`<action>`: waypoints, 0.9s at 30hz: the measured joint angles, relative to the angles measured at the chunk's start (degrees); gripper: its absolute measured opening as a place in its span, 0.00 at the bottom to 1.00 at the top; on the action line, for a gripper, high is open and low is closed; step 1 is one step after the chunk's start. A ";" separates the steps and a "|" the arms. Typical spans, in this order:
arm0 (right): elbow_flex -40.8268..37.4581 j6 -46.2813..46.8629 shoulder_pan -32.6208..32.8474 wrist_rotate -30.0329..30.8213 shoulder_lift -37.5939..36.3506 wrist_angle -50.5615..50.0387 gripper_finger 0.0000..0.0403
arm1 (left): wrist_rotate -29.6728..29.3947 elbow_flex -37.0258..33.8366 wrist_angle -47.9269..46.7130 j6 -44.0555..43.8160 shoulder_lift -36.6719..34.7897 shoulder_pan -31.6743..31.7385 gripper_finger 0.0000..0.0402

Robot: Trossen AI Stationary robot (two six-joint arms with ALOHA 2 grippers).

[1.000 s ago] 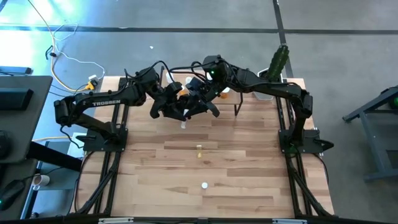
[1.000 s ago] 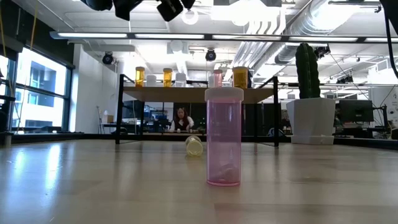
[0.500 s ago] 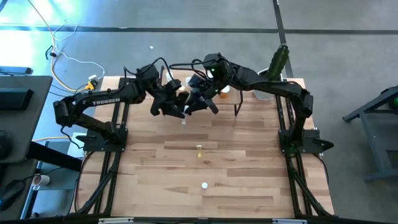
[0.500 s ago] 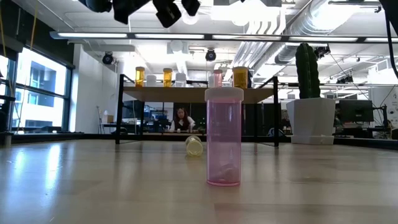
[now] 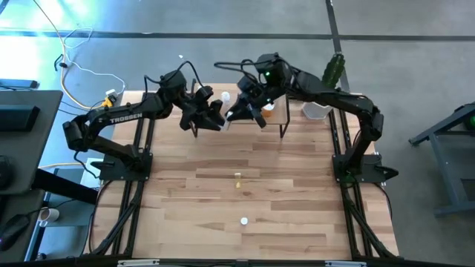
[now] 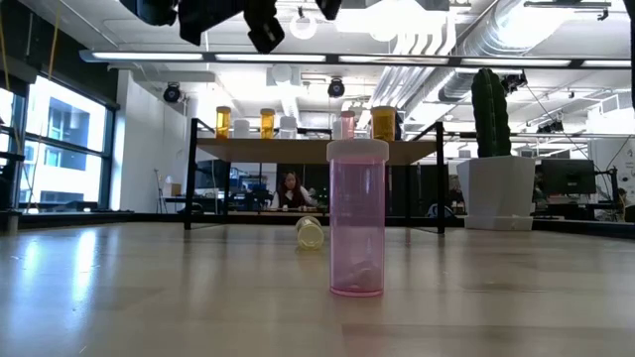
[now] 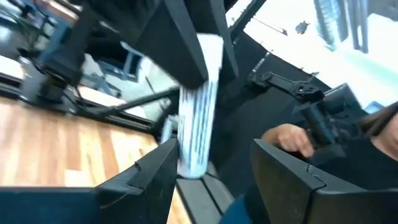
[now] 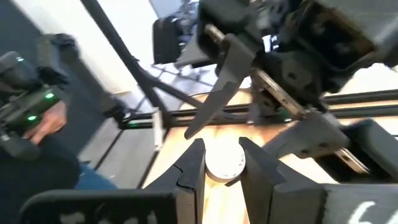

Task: Pick and place medicine bottles onto shelf by color
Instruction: Put the white pill bottle on the shelf

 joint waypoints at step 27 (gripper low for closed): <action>0.13 -4.67 -10.28 36.48 -3.10 3.96 0.15 | -46.93 -0.02 -17.85 25.77 -12.62 7.68 0.48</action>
